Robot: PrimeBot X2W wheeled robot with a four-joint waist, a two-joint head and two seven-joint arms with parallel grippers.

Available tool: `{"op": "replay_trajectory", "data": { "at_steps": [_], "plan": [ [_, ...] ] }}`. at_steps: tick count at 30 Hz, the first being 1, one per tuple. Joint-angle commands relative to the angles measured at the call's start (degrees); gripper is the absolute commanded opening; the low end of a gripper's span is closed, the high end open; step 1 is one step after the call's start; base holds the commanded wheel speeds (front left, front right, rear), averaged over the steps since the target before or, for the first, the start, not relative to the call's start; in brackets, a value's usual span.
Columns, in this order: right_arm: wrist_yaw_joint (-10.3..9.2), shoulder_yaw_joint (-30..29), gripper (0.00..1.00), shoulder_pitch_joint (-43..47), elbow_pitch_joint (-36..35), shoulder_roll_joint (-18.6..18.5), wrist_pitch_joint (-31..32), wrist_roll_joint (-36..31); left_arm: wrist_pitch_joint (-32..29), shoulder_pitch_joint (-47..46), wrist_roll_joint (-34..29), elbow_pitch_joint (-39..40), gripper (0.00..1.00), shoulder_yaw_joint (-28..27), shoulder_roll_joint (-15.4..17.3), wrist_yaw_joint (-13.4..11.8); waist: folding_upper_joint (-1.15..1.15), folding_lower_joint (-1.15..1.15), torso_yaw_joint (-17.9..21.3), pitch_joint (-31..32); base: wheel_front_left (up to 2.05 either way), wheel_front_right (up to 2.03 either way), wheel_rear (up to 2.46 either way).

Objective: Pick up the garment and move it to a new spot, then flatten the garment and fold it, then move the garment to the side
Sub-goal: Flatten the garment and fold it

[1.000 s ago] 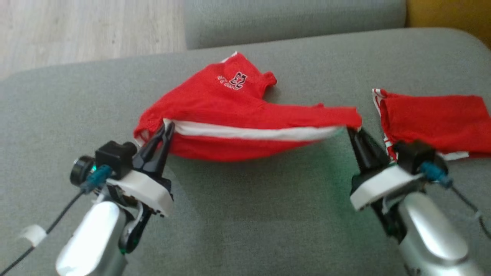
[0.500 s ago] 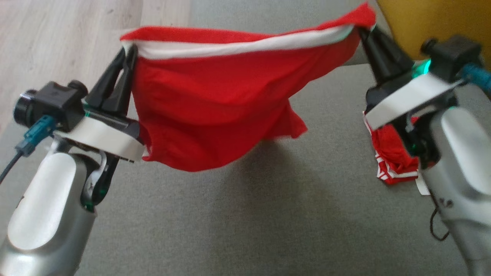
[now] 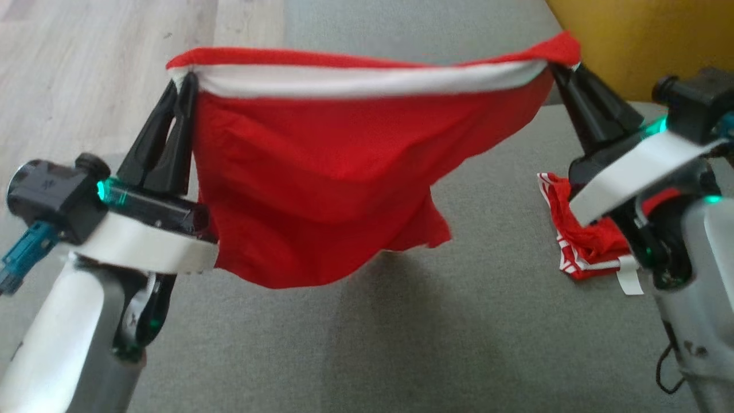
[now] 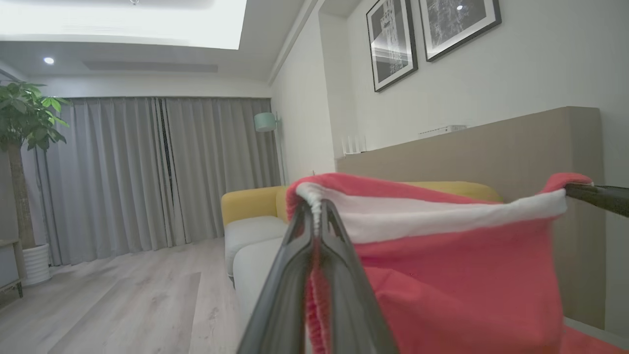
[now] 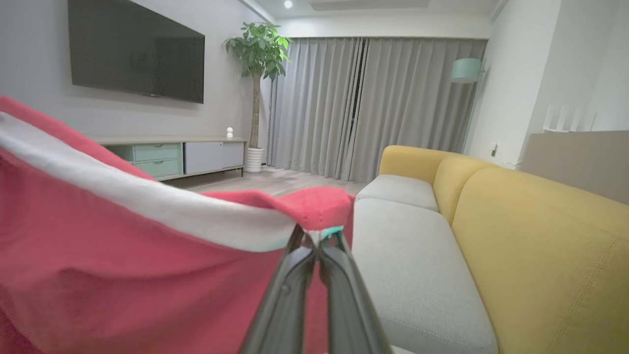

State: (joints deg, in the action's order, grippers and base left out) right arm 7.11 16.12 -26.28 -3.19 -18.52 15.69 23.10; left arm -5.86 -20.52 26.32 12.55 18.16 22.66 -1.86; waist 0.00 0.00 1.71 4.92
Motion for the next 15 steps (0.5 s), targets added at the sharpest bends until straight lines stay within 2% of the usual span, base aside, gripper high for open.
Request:
{"op": "replay_trajectory", "data": {
  "at_steps": [1, 4, 7, 12, 13, 15],
  "plan": [
    [0.37, -0.2, 0.0, -1.8, -3.3, 0.3, 1.2, -0.4, -0.8, -3.5, 0.2, 2.9, 0.0, -3.5, 2.5, -0.3, 0.0, 0.0, 0.3, -0.8, 0.0, 0.0, 0.0],
    [0.37, -0.7, 0.0, -2.9, -4.5, 0.7, 3.3, -1.1, -1.9, -5.1, 0.7, 2.9, 0.0, -3.8, 3.0, 0.0, 0.0, 0.0, 0.7, -2.5, 0.0, 0.0, 0.0],
    [0.37, -0.4, 0.0, -6.8, -2.1, 1.4, 4.5, -1.1, -2.5, -9.4, 2.5, -0.5, 0.0, -4.1, 2.5, 1.4, 0.0, 0.0, 1.2, -5.4, 0.0, 0.0, 0.0],
    [0.37, 0.3, 0.0, -21.6, 8.2, 3.3, 3.1, -1.5, -1.3, -24.6, 2.9, -11.8, 0.0, -4.0, 1.9, 5.3, 0.0, 0.0, 2.0, -15.9, 0.0, 0.0, 0.0],
    [0.37, 0.3, 0.0, -21.6, 8.2, 3.3, 3.1, -1.5, -1.3, -24.6, 2.9, -11.8, 0.0, -4.0, 1.9, 5.3, 0.0, 0.0, 2.0, -15.9, 0.0, 0.0, 0.0],
    [0.37, 0.6, 0.0, -29.1, 14.1, 4.1, 0.5, -2.4, 0.3, -32.3, 2.7, -18.0, 0.0, -4.0, 1.0, 6.3, 0.0, 0.0, 2.2, -20.1, 0.0, 0.0, 0.0]
  ]
}}
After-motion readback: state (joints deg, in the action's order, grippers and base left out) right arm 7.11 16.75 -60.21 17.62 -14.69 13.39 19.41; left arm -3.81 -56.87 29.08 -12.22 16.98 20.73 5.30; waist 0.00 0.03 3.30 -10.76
